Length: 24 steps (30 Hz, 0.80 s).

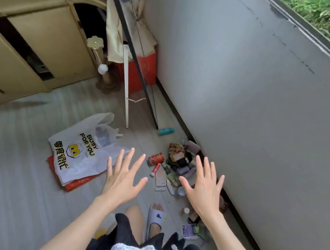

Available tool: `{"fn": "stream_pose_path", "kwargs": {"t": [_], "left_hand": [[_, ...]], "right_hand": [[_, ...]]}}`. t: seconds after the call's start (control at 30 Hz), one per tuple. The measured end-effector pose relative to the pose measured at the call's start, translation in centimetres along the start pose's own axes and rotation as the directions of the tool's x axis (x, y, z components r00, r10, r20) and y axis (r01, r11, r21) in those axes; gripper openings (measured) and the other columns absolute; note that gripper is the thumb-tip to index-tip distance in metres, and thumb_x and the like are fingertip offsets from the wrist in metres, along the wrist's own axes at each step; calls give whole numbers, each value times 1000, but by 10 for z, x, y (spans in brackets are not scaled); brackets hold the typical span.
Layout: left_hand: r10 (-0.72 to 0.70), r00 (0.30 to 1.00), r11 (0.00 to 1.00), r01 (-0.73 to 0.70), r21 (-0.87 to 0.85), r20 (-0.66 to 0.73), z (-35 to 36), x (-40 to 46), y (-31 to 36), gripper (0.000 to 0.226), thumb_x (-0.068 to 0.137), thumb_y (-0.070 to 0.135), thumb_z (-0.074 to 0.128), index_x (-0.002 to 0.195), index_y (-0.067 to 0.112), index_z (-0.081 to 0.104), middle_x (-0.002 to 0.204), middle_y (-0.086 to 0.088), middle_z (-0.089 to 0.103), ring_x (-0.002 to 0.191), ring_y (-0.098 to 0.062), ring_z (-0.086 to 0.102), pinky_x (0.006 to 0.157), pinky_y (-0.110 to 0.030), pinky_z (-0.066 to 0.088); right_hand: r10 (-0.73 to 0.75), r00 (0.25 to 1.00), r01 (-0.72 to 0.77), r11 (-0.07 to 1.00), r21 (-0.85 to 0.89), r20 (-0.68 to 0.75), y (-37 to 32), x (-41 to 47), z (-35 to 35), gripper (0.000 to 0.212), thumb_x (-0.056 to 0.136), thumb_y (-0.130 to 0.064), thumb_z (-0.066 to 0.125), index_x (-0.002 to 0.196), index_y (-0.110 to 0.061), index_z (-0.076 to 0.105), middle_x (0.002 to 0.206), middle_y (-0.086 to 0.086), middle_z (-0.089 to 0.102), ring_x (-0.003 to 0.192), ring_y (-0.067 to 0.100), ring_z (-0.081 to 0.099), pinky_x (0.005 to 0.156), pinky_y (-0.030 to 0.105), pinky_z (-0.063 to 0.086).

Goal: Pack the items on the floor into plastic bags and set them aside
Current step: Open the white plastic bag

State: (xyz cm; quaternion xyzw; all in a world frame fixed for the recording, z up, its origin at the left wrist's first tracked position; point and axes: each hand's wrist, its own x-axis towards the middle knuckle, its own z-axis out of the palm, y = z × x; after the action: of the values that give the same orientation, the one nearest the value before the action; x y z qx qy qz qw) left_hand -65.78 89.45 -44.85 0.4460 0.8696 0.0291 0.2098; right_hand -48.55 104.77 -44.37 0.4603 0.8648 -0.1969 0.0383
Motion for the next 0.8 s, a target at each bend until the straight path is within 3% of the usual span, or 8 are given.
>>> {"fn": "stream_pose_path", "kwargs": {"t": [0.2,0.43,0.6,0.8], "left_hand": [[-33,998,999,33,2,59,-7,47,-19,81,69,67,0,145,38,0,156,-1,-11,140,-24,-20,109,-50,-14],[66,990,997,-70,27,125,-12,107,-56,81,69,66,-4,145,37,-2,155,0,-11,140,-24,-19,109,-48,-16],[128,957,986,-151,72,261,-6,136,-120,85,65,65,-7,145,36,-2,155,0,-13,141,-25,-18,109,-49,-14],[135,949,988,-150,31,286,27,180,-189,85,70,65,4,146,30,14,156,-4,1,142,-27,-8,111,-51,-6]], "right_hand": [[8,999,-8,1000,-7,33,-8,44,9,77,87,-60,40,148,-26,5,157,4,10,145,23,1,115,52,4],[71,997,-71,997,-4,19,-46,90,25,76,88,-57,42,148,-23,8,156,5,11,144,24,4,115,51,5],[175,981,-179,983,34,87,-98,111,75,76,88,-56,43,148,-23,9,156,5,11,144,23,5,114,50,4],[161,970,-173,984,52,181,-127,133,147,74,89,-52,46,147,-23,10,156,5,12,144,24,6,115,46,3]]}}
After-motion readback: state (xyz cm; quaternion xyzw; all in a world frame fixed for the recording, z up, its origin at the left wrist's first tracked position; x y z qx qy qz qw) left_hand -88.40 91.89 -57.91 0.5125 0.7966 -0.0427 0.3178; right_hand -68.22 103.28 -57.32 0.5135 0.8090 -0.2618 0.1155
